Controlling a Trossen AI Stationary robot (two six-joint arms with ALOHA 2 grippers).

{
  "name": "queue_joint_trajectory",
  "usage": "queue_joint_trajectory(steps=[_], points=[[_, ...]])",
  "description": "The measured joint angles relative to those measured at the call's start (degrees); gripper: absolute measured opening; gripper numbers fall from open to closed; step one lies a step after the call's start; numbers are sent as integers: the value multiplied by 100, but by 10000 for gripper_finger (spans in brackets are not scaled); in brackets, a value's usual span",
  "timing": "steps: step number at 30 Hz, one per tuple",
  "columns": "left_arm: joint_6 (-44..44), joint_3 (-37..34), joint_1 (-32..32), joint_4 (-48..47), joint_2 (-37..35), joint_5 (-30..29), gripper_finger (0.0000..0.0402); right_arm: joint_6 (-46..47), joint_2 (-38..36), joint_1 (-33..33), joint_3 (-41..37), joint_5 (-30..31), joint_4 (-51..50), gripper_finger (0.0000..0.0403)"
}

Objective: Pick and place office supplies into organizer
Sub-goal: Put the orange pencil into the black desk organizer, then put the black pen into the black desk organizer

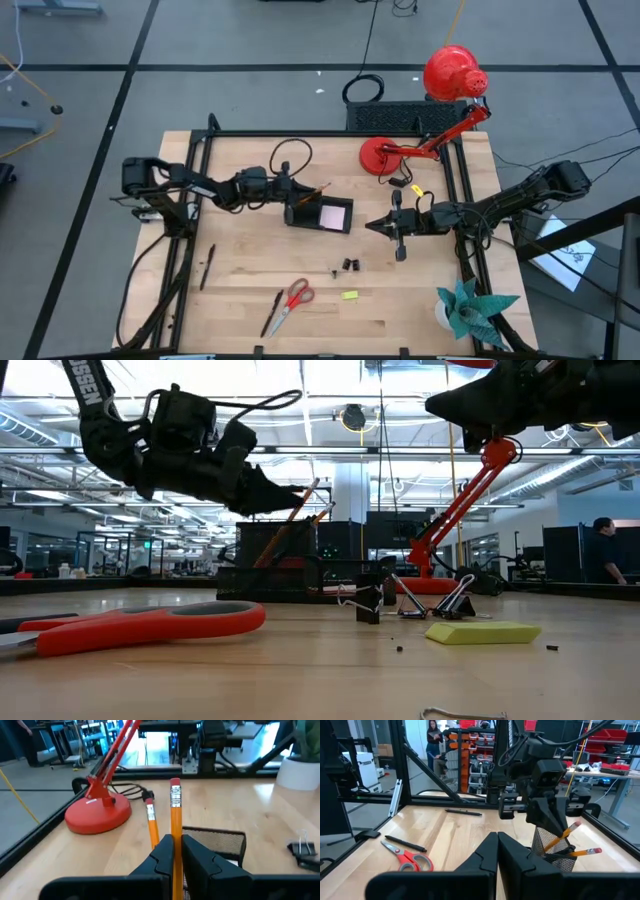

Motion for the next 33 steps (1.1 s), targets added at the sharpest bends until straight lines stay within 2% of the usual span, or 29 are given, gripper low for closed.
queue_joint_trajectory(steps=[7,18,26,33], points=[[-8,8,14,267,339,34,30,0,-1,0,0,0,-17,4],[-203,15,27,151,363,69,36,-14,0,0,0,2,-15,4],[-96,7,-3,97,195,87,111,-15,1,0,0,7,-4,4],[33,7,-50,52,-586,61,175,-16,-1,0,0,9,-4,4]])
